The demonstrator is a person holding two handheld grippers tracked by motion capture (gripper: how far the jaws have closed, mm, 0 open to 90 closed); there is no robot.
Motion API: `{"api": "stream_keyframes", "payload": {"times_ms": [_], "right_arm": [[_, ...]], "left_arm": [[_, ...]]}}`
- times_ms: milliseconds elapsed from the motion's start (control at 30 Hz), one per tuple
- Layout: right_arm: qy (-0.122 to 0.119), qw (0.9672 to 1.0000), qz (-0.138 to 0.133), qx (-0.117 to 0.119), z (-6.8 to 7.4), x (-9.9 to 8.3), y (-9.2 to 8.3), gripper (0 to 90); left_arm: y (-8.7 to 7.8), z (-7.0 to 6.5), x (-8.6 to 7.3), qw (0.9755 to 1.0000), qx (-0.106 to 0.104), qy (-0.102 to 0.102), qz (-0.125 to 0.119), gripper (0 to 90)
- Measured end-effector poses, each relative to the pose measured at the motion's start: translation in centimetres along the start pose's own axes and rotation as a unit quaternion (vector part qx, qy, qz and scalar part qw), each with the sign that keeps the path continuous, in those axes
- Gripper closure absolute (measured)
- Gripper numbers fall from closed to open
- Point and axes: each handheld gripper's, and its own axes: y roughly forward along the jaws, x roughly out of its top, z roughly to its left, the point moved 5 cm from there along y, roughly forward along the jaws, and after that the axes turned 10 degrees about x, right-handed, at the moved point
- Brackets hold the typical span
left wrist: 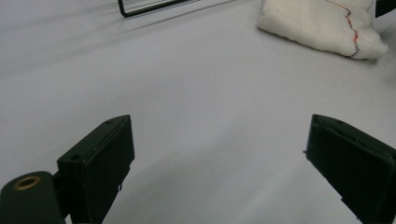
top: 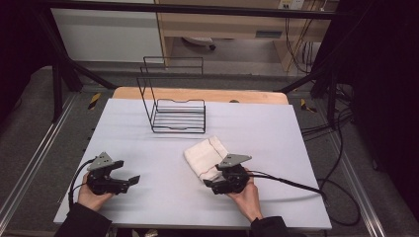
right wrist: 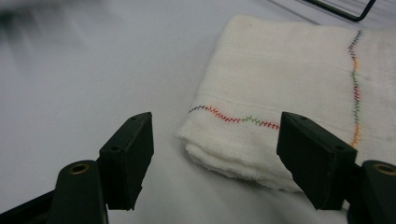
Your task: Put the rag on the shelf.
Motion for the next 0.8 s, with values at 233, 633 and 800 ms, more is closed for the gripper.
{"api": "stream_keyframes", "payload": {"times_ms": [233,633,800], "right_arm": [[-0.014,0.9998,0.012,0.005,0.6,0.1,1.5,45.7],[-0.014,0.9995,0.027,0.001,0.4,-0.2,2.3,65.6],[-0.037,0.9979,0.049,-0.021,0.6,0.0,2.6,73.0]], "left_arm": [[0.0,0.0,0.0,1.0000,0.001,0.000,0.000,7.8],[0.1,-0.1,0.0,1.0000,0.001,-0.001,0.001,8.1],[0.0,-0.1,0.0,1.0000,0.001,0.000,0.001,8.2]]}}
